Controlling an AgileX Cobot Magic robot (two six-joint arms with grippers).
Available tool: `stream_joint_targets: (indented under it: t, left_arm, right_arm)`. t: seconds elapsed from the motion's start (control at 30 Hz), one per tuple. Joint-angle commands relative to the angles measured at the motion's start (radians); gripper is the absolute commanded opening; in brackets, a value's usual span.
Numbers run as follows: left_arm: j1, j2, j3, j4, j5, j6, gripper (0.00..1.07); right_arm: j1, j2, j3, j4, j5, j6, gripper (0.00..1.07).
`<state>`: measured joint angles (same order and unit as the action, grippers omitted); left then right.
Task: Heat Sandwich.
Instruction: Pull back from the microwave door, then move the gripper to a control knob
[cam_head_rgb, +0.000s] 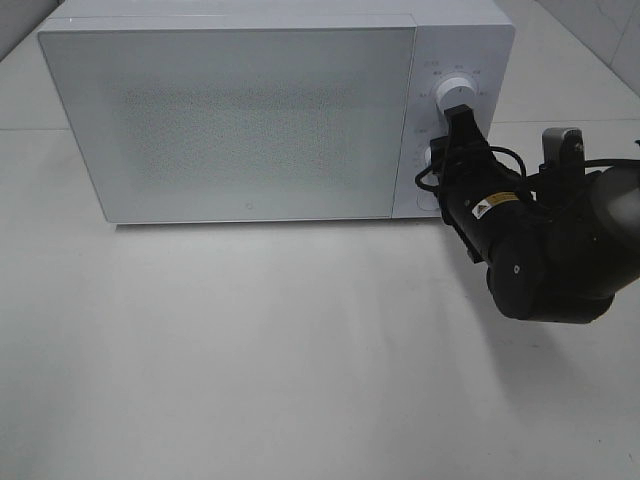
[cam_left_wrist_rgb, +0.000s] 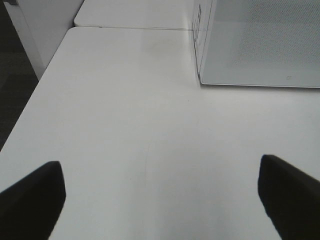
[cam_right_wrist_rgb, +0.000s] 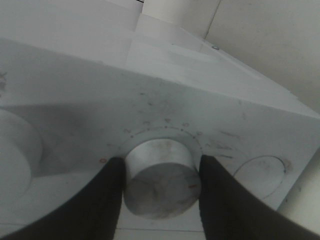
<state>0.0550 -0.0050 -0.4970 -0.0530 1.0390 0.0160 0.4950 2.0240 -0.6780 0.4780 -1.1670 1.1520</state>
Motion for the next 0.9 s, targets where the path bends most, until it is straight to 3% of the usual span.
stream_joint_targets:
  t: [0.03, 0.33, 0.9]
  left_arm:
    - [0.002, -0.026, 0.002, -0.004, -0.004, 0.001, 0.98]
    - [0.002, -0.026, 0.002, -0.004, -0.004, 0.001, 0.98]
    - [0.002, -0.026, 0.002, -0.004, -0.004, 0.001, 0.98]
  right_arm:
    - [0.004, -0.011, -0.021, -0.021, -0.187, 0.131, 0.13]
    - [0.004, -0.011, -0.021, 0.002, -0.186, 0.363, 0.13]
    - [0.004, -0.011, -0.021, -0.007, -0.179, 0.372, 0.19]
